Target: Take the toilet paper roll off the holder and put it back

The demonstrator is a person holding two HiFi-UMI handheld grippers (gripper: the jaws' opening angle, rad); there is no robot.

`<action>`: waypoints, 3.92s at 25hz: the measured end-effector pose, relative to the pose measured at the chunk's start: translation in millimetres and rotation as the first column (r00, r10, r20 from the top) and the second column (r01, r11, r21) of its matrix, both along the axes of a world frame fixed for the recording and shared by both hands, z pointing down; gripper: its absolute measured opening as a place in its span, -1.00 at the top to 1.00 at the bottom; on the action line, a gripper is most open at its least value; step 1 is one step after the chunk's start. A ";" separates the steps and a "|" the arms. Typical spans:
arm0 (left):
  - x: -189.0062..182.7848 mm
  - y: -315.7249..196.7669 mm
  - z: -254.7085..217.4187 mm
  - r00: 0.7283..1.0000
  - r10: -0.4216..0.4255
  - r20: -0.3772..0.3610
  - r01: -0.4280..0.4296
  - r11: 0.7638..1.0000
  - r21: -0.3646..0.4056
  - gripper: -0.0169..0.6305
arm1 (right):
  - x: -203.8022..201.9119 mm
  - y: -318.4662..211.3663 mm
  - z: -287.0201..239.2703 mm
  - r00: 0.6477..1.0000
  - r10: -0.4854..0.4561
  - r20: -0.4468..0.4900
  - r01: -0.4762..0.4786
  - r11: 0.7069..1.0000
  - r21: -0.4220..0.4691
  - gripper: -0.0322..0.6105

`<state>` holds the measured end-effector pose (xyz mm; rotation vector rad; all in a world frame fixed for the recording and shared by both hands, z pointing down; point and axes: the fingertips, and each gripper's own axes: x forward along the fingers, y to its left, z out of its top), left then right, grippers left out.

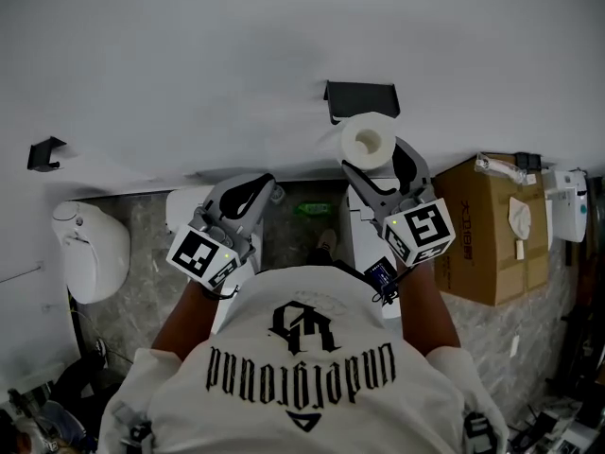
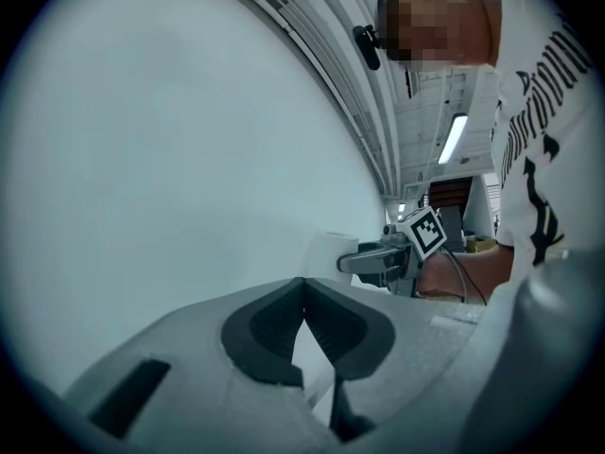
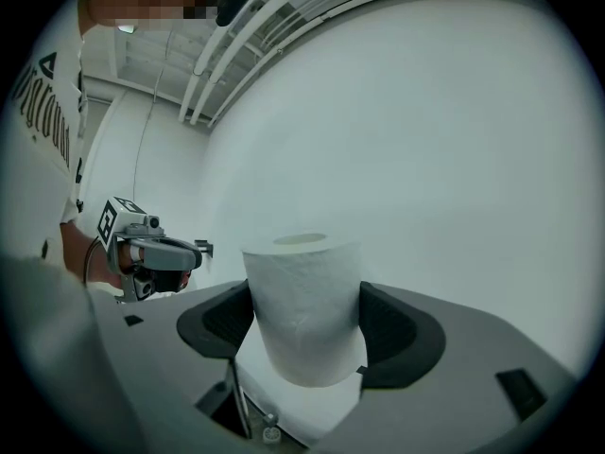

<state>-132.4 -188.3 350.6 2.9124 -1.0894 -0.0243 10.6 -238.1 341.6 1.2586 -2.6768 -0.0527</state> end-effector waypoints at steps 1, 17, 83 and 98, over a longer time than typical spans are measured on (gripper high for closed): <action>-2.8 7.0 -1.3 1.000 0.004 -0.001 -0.004 1.000 0.004 0.91 | -2.8 6.9 -1.0 1.000 0.003 0.000 -0.003 1.000 0.003 -0.10; -11.5 93.0 -12.3 0.998 0.058 -0.019 -0.057 0.998 0.040 0.91 | -17.1 111.5 -10.9 0.999 0.041 -0.009 -0.041 0.999 0.027 -0.10; 141.1 -60.6 15.7 0.999 0.014 0.034 -0.012 0.999 -0.042 0.91 | 129.9 -28.2 13.5 0.999 -0.023 0.031 0.024 0.999 -0.035 -0.10; 89.8 -120.7 15.4 0.999 -0.001 0.034 0.003 0.999 -0.051 0.91 | 73.0 -92.6 21.9 0.998 -0.063 0.021 0.064 0.996 -0.066 -0.10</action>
